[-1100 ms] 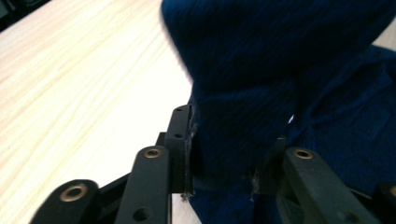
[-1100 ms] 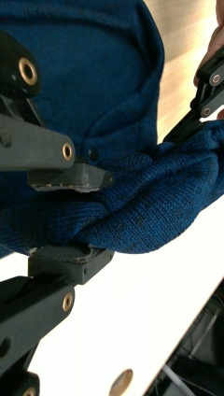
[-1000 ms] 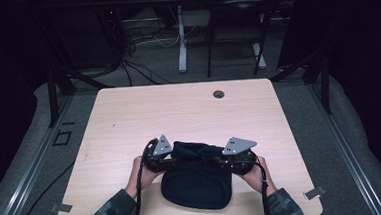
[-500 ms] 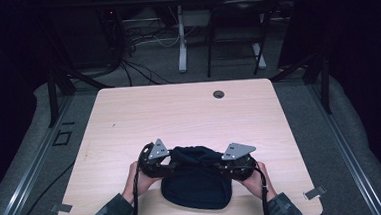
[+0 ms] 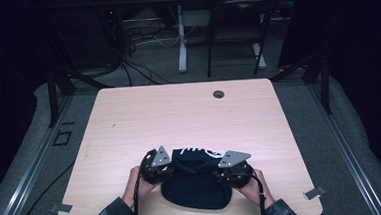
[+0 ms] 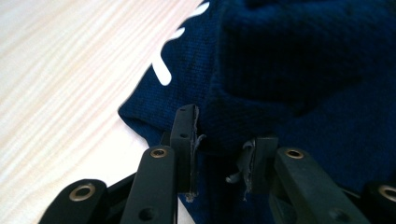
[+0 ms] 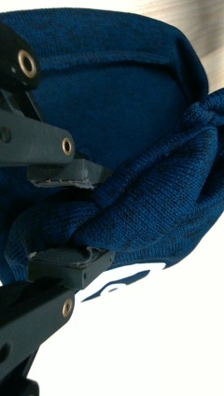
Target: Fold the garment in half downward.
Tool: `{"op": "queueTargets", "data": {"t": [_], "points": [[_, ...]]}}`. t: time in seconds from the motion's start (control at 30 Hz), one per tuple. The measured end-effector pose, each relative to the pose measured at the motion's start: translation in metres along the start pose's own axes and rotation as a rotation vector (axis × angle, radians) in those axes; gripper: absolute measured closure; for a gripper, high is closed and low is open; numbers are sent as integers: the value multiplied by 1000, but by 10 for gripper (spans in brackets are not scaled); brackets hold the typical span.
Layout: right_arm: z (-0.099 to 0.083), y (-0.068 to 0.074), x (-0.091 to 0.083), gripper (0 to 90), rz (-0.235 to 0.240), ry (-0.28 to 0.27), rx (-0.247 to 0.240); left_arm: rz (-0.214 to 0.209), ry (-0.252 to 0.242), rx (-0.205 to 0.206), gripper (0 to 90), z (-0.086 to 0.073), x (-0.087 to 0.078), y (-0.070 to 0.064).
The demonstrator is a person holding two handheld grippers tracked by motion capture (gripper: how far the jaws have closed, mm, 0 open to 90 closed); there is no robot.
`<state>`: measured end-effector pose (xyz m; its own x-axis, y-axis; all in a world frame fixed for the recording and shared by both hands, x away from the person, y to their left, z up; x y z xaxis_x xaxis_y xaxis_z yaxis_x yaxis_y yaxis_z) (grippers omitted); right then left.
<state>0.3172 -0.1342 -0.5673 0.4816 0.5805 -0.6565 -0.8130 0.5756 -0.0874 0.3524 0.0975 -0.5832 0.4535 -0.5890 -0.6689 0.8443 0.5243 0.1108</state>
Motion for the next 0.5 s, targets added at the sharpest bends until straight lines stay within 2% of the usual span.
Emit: {"op": "queueTargets", "data": {"t": [0.1, 0.5], "points": [[-5, 5, 3, 608, 9, 26, 1, -9, 14, 2, 703, -3, 2, -1], [-10, 13, 7, 580, 4, 63, -13, -37, 47, -19, 669, -11, 4, -2]]}}
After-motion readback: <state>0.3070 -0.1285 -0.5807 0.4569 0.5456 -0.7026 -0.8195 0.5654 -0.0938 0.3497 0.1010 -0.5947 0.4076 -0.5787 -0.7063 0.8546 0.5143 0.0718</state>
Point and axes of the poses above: each handheld gripper's, and its own axes: x roughly forward along the jaws, z roughly out of its top, y roughly to its left, the point moved 4 cm from there along x, roughly forward along the jaws, and after that the axes turned 2 degrees about z, right-handed, at the moved point
